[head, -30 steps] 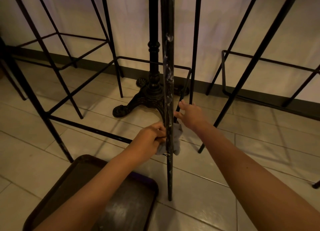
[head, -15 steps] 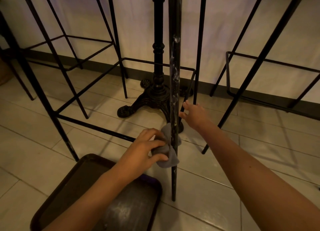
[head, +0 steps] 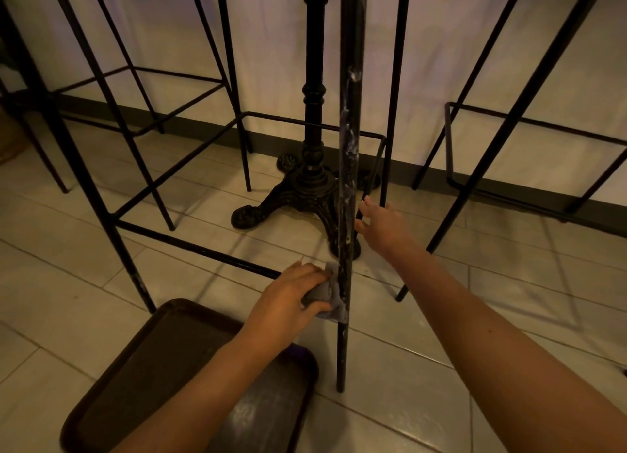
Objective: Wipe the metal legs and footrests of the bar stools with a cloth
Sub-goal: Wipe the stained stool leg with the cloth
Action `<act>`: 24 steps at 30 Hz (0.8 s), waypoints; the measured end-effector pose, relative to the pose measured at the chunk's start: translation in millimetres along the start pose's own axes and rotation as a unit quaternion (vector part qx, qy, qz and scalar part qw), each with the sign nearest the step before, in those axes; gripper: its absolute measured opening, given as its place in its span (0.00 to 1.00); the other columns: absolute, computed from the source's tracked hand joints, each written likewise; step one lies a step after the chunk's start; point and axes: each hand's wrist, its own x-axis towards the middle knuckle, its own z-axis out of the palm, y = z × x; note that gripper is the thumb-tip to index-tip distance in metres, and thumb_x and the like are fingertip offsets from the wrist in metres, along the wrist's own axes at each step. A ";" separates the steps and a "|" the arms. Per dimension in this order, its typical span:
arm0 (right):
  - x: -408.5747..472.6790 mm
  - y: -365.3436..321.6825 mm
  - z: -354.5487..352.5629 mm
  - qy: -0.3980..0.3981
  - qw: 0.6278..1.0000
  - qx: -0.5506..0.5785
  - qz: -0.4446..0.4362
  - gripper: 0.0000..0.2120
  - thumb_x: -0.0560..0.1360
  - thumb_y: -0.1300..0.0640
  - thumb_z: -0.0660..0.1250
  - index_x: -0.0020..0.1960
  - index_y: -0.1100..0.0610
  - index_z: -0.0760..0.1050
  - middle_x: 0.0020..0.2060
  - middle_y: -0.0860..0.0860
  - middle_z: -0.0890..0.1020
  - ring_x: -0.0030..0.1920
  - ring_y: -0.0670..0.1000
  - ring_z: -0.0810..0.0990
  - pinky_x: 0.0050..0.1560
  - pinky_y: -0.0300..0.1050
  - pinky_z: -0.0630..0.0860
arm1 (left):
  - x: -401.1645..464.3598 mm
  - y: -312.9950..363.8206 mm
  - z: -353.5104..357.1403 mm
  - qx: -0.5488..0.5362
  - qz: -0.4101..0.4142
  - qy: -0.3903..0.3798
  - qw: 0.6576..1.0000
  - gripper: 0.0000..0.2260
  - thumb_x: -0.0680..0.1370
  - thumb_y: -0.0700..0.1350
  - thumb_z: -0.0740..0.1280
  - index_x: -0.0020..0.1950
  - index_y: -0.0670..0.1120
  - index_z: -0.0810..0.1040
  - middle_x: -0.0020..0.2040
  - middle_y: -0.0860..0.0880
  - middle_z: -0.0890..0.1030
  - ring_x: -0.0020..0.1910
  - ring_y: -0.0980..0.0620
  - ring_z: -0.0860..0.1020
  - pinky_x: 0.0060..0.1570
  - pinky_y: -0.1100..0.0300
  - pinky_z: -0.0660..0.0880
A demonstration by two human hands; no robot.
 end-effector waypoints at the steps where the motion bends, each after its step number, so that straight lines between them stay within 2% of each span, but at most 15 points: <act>1: -0.4 -0.4 1.2 -0.001 1.000 -0.006 -0.001 0.23 0.79 0.50 0.55 0.73 0.53 0.57 0.75 0.49 0.53 0.74 0.58 0.46 0.70 0.57 0.56 | -1.0 -0.4 0.5 0.008 0.011 0.008 1.000 0.14 0.70 0.42 0.71 0.56 0.42 0.78 0.52 0.48 0.78 0.53 0.51 0.76 0.57 0.58 0.73; 6: -9.0 0.4 5.3 0.003 1.000 -0.010 -0.009 0.25 0.79 0.49 0.54 0.74 0.53 0.55 0.75 0.48 0.53 0.74 0.58 0.45 0.70 0.57 0.55 | -3.5 0.5 2.8 0.065 0.050 0.038 0.996 0.16 0.70 0.51 0.64 0.50 0.42 0.80 0.48 0.47 0.81 0.49 0.53 0.76 0.54 0.63 0.72; 8: -14.8 0.3 7.1 0.009 1.000 -0.003 -0.020 0.25 0.79 0.49 0.55 0.74 0.52 0.55 0.75 0.48 0.53 0.74 0.58 0.44 0.70 0.56 0.55 | -5.0 -0.9 5.1 0.078 0.073 0.055 0.993 0.15 0.70 0.49 0.63 0.49 0.42 0.80 0.47 0.46 0.82 0.49 0.55 0.74 0.56 0.63 0.69; 10: -21.2 1.4 10.5 0.010 0.999 0.011 -0.029 0.25 0.79 0.49 0.56 0.74 0.50 0.56 0.75 0.46 0.53 0.74 0.58 0.43 0.70 0.56 0.55 | -7.0 -1.7 6.9 0.080 0.090 0.073 0.990 0.13 0.71 0.48 0.64 0.49 0.42 0.80 0.47 0.47 0.81 0.49 0.55 0.75 0.60 0.59 0.70; 15: -32.6 3.2 19.0 0.010 0.998 0.029 -0.047 0.25 0.78 0.48 0.58 0.74 0.48 0.56 0.75 0.44 0.53 0.74 0.56 0.42 0.70 0.55 0.55 | -11.5 -1.7 10.0 0.081 0.118 0.115 0.983 0.11 0.71 0.44 0.65 0.49 0.39 0.80 0.46 0.44 0.81 0.50 0.54 0.74 0.56 0.62 0.71; 20: -36.1 2.2 19.8 0.012 0.998 0.032 -0.052 0.26 0.78 0.48 0.58 0.74 0.48 0.56 0.75 0.45 0.53 0.74 0.57 0.42 0.70 0.56 0.56 | -16.2 -3.6 10.5 0.110 0.140 0.119 0.977 0.10 0.71 0.42 0.66 0.49 0.39 0.81 0.47 0.44 0.82 0.51 0.53 0.74 0.57 0.63 0.71; 24: -37.6 2.0 20.3 0.010 0.998 0.033 -0.046 0.26 0.78 0.48 0.58 0.74 0.49 0.56 0.75 0.44 0.52 0.74 0.56 0.42 0.70 0.56 0.56 | -25.9 -8.4 9.4 0.119 0.160 0.099 0.975 0.11 0.73 0.43 0.64 0.49 0.40 0.81 0.49 0.44 0.82 0.54 0.53 0.74 0.62 0.64 0.68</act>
